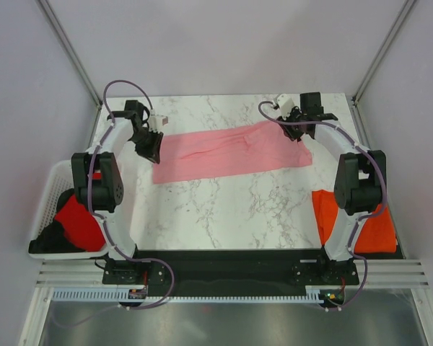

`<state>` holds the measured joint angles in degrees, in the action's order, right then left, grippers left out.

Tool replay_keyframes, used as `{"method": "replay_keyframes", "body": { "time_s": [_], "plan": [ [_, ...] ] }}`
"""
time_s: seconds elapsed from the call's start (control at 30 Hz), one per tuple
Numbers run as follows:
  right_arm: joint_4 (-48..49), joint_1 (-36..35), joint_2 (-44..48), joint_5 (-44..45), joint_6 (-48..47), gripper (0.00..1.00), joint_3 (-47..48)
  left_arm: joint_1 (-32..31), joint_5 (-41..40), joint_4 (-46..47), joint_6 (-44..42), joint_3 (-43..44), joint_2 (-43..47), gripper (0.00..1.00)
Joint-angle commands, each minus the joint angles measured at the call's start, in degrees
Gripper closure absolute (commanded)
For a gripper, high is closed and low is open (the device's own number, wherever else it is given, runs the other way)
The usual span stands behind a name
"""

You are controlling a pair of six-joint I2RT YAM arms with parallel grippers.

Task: Fold and stack the t-shirts
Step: Fold the tshirt

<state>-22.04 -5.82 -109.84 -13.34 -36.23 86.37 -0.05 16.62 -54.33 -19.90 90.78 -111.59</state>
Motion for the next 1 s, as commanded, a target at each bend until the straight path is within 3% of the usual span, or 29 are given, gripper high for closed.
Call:
{"method": "replay_keyframes", "body": {
  "time_s": [0.0, 0.37, 0.7, 0.97],
  "plan": [
    [-3.26, 0.02, 1.91, -1.51, 0.55, 0.62, -2.78, -2.84, 2.71, 0.53, -2.77, -0.78, 1.11, 0.71],
    [-5.82, 0.02, 5.6, -3.09, 1.6, 0.61, -7.27, -10.14, -3.44, 3.53, -9.63, -5.88, -0.47, 0.54],
    [-6.17, 0.11, 7.01, -3.0, 1.07, 0.61, -8.85, -10.67, -9.94, 4.75, -13.14, -11.41, 1.28, 0.53],
    [-6.0, 0.02, 6.66, -3.27, 1.51, 0.61, -8.85, -10.84, -10.55, 8.44, -13.41, -14.75, 0.06, 0.56]
  ]
}}
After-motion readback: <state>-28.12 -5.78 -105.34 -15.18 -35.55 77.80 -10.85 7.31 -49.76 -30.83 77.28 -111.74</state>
